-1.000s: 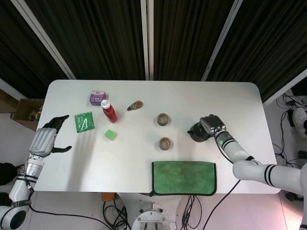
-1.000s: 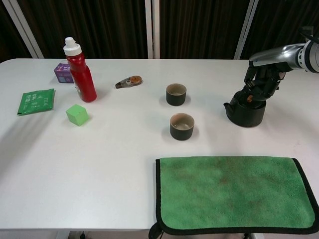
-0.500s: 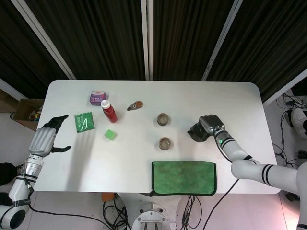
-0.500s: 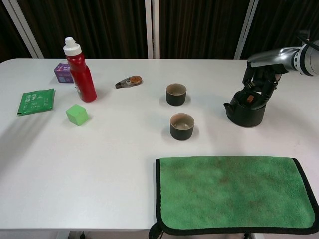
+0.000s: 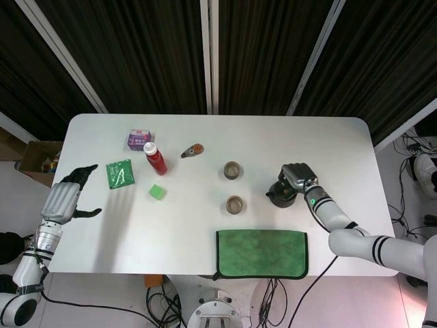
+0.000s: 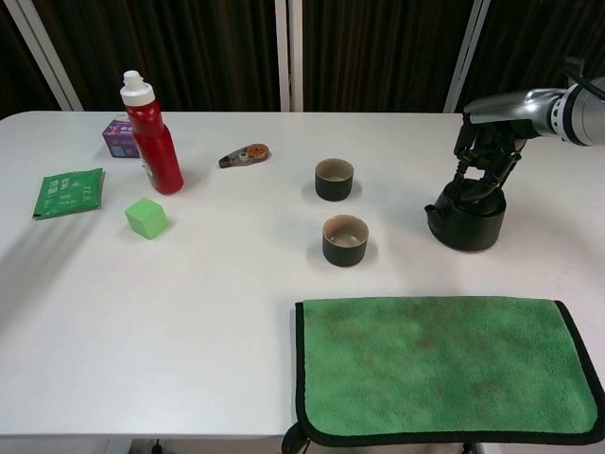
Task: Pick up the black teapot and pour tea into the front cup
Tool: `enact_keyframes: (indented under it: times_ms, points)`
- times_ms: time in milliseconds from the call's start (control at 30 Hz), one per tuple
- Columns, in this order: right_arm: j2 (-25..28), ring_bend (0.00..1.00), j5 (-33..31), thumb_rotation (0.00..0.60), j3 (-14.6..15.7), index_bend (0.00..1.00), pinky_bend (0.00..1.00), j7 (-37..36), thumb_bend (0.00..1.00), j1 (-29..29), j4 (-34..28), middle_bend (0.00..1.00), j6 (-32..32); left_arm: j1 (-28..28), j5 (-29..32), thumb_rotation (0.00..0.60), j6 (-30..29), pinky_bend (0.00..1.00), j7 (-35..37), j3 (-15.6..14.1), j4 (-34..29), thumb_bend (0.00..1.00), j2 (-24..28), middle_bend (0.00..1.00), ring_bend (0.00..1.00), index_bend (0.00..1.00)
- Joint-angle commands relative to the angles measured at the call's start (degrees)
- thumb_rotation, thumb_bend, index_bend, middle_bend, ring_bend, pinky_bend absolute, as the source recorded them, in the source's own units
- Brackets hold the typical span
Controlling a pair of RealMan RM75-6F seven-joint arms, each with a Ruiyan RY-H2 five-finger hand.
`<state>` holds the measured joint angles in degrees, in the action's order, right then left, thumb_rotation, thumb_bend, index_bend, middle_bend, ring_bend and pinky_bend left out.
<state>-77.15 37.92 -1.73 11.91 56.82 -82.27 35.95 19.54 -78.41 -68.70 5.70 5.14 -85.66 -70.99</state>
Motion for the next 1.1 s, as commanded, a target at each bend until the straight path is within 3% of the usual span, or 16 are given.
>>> enact_keyframes:
  times_ms: [33, 567, 833, 900, 1100]
  points:
    - [-0.07, 0.87, 0.13, 0.600, -0.08, 0.92, 0.51, 0.03, 0.16, -0.10, 0.10, 0.99, 0.05, -0.02, -0.02, 0.600, -0.01, 0.26, 0.05, -0.03, 0.07, 0.03, -0.06, 0.13, 0.13, 0.10]
    - [0.43, 0.93, 1.56, 0.600, -0.93, 1.00, 0.60, 0.71, 0.16, -1.15, -0.99, 1.00, 2.01, 0.05, -0.15, 0.600, 0.25, 0.26, 0.35, -0.16, 0.59, 0.03, -0.53, 0.13, 0.13, 0.10]
    - [1.08, 0.94, 2.46, 0.599, -0.91, 1.00, 0.61, 2.38, 0.09, -1.85, -2.45, 1.00, 4.43, 0.14, -0.39, 0.600, 0.24, 0.26, 0.80, -0.15, 0.72, 0.03, -0.80, 0.13, 0.13, 0.10]
    - [1.07, 0.94, 2.42, 0.573, -0.87, 1.00, 0.61, 3.02, 0.06, -1.97, -2.66, 1.00, 5.08, 0.18, -0.46, 0.600, 0.28, 0.26, 0.99, -0.15, 0.79, 0.03, -0.85, 0.13, 0.13, 0.10]
    - [0.97, 0.93, 2.58, 0.412, -1.23, 1.00, 0.61, 3.92, 0.00, -2.55, -3.32, 1.00, 6.75, 0.12, -0.50, 0.600, 0.13, 0.26, 1.06, -0.14, 0.85, 0.03, -0.82, 0.13, 0.13, 0.10]
